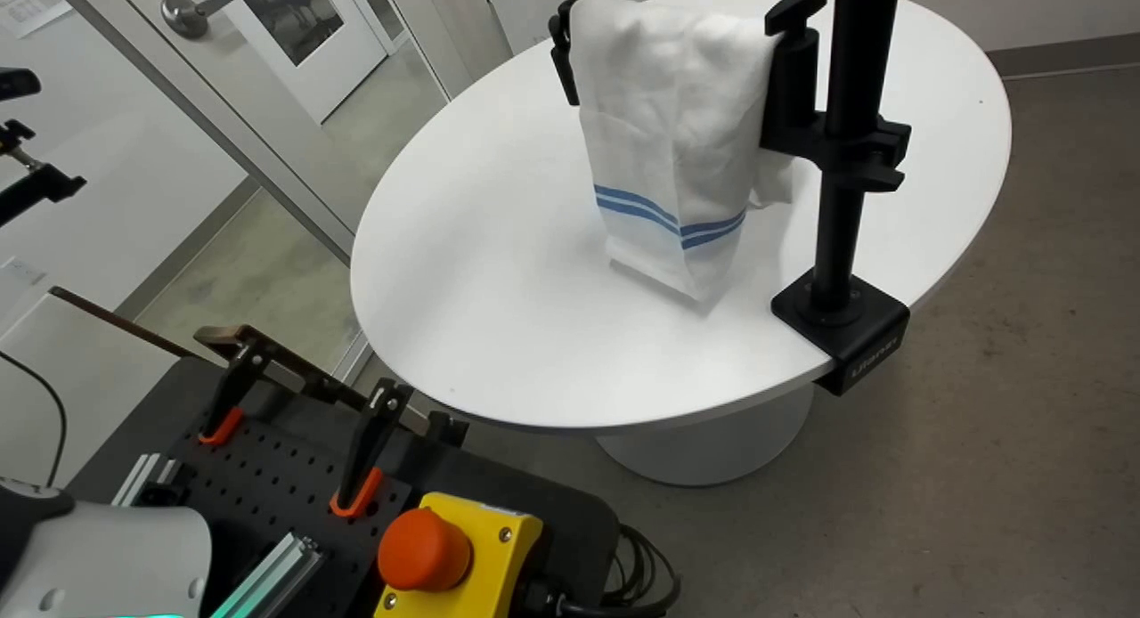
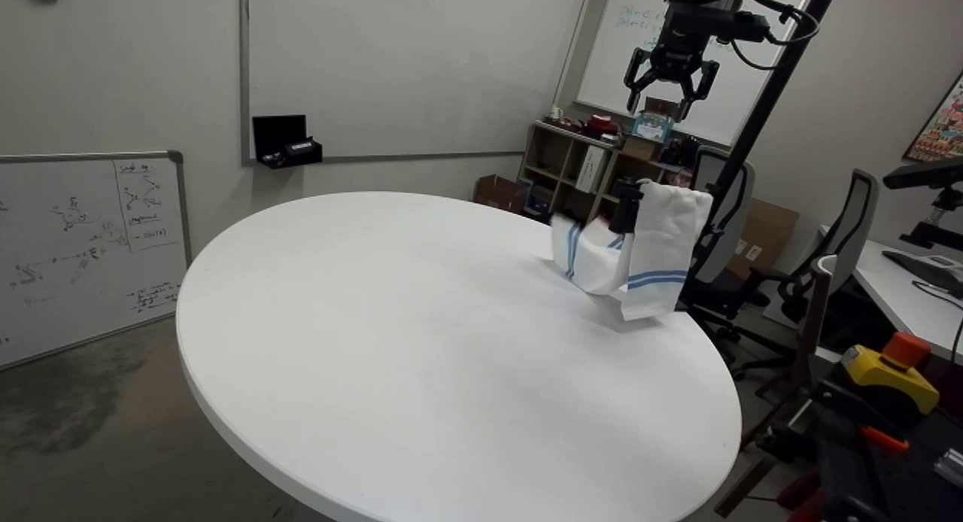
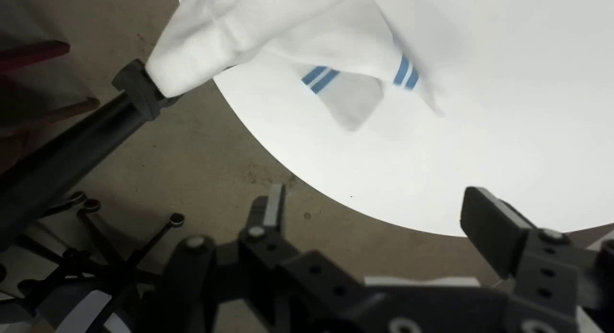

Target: Hang the towel on the black stand

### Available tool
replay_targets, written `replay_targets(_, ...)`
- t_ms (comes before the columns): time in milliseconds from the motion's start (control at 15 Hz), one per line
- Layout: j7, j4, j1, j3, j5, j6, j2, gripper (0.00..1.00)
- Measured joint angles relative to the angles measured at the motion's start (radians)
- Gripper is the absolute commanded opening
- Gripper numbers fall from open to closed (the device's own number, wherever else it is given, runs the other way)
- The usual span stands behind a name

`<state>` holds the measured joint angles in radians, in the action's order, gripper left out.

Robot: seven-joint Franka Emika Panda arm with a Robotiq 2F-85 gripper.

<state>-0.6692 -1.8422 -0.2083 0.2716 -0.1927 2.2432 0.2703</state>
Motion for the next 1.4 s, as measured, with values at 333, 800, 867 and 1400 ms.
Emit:
replay_targets(333, 0.0, 0.004, 0.004, 0.006, 0.0, -0.006, -0.002, 1.0)
replay_targets(800, 0.099, -0.079, 0.042, -0.046, 0.034, -0.006, -0.13, 1.0)
replay_targets(867, 0.125, -0.106, 0.049, -0.059, 0.05, -0.007, -0.164, 1.0)
replay_targets(1400, 0.389, -0.279, 0.096, -0.152, 0.219, -0.051, -0.387, 1.0)
